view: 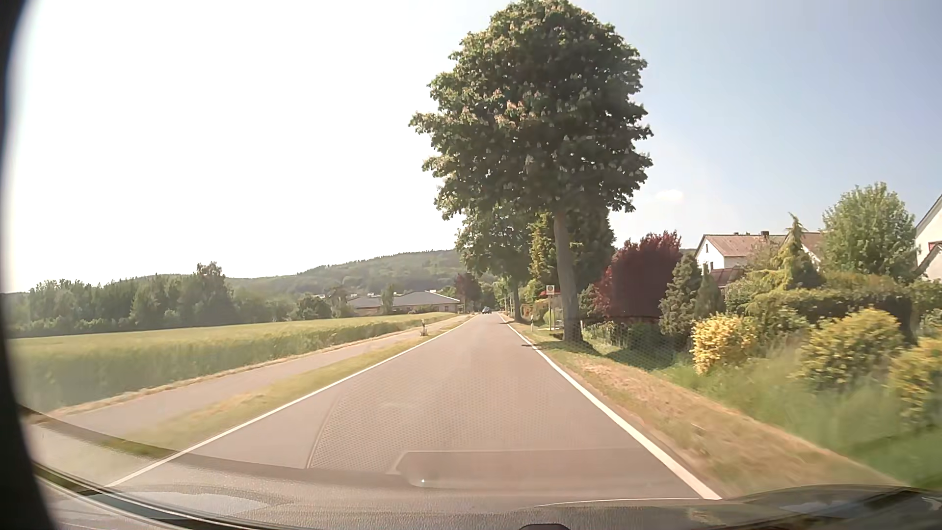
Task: Follow the waypoints while adhering to traffic rules and regulations
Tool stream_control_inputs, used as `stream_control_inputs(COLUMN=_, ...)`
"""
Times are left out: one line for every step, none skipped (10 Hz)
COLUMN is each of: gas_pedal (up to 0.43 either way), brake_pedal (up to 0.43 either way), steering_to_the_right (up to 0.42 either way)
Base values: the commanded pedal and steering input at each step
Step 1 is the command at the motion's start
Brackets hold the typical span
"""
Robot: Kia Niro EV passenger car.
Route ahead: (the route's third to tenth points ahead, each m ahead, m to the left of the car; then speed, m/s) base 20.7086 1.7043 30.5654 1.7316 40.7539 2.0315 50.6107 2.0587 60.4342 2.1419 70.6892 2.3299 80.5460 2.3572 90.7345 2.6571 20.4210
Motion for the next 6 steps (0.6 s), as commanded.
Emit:
stream_control_inputs(gas_pedal=0.287, brake_pedal=0.000, steering_to_the_right=-0.013)
stream_control_inputs(gas_pedal=0.280, brake_pedal=0.000, steering_to_the_right=-0.013)
stream_control_inputs(gas_pedal=0.280, brake_pedal=0.000, steering_to_the_right=-0.013)
stream_control_inputs(gas_pedal=0.280, brake_pedal=0.000, steering_to_the_right=-0.010)
stream_control_inputs(gas_pedal=0.280, brake_pedal=0.000, steering_to_the_right=-0.008)
stream_control_inputs(gas_pedal=0.280, brake_pedal=0.000, steering_to_the_right=-0.007)
